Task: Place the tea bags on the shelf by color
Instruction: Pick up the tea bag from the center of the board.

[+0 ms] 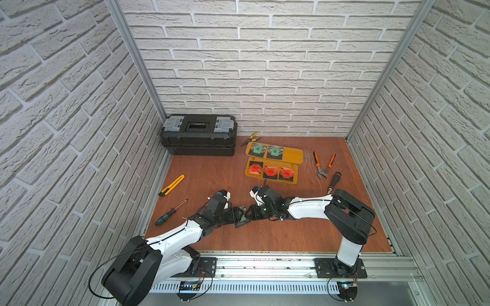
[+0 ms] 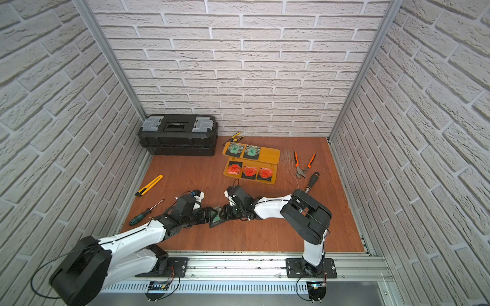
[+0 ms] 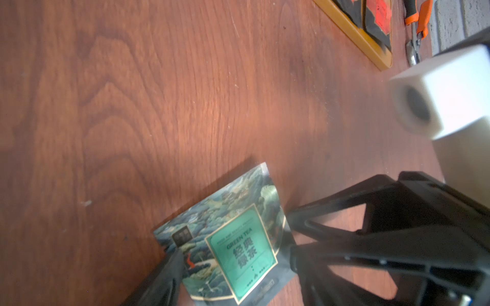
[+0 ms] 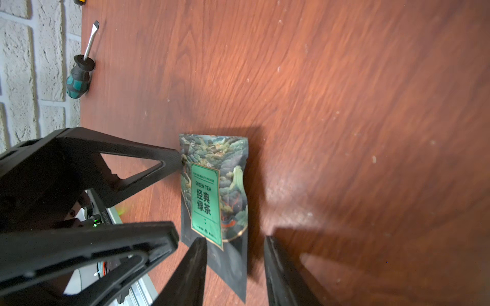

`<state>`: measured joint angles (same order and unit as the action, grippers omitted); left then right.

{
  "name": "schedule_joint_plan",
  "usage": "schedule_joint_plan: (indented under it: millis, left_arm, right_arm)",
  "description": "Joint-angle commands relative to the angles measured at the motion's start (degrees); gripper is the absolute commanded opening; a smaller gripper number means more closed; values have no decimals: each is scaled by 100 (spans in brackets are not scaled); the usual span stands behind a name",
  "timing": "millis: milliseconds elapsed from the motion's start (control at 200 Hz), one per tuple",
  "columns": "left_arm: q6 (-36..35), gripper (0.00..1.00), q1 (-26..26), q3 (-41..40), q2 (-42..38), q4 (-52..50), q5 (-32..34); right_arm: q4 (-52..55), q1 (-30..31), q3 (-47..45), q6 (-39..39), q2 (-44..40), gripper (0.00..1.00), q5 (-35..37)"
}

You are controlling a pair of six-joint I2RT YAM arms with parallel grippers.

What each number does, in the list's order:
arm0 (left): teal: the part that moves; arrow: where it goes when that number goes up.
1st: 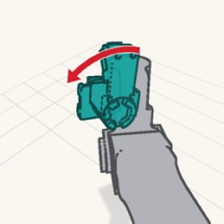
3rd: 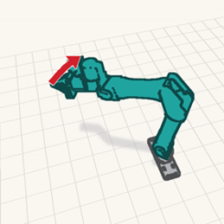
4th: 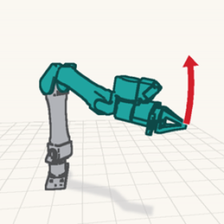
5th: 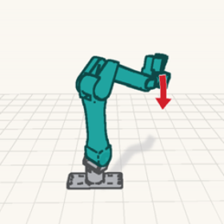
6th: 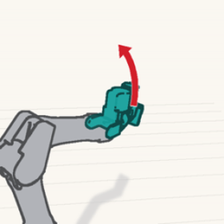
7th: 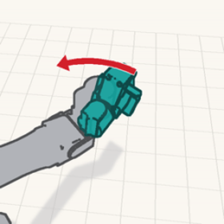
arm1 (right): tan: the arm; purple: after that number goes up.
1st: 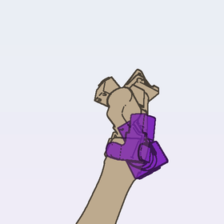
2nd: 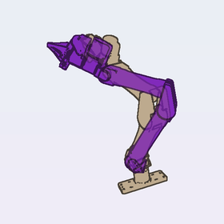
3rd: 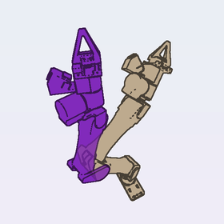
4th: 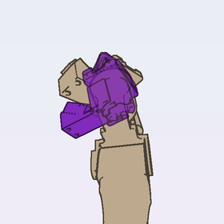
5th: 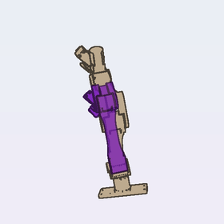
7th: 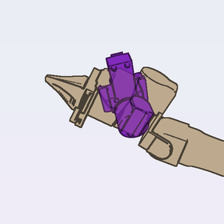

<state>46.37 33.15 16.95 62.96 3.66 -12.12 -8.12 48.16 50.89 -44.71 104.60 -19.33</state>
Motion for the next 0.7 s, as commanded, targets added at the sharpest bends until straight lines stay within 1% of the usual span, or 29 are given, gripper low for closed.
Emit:
schedule_joint_plan:
  millis: [0,390,695]
  left_arm:
    - [23,72,21,-95,7,152,-37]
    - [39,72,16,-112,32,186,-43]
    - [23,71,8,-74,66,179,-39]
  right_arm:
    - [-190,-29,96,-106,85,39,-55]
    - [-382,-52,139,-240,246,33,-150]
    - [-464,-70,158,-292,242,23,-177]
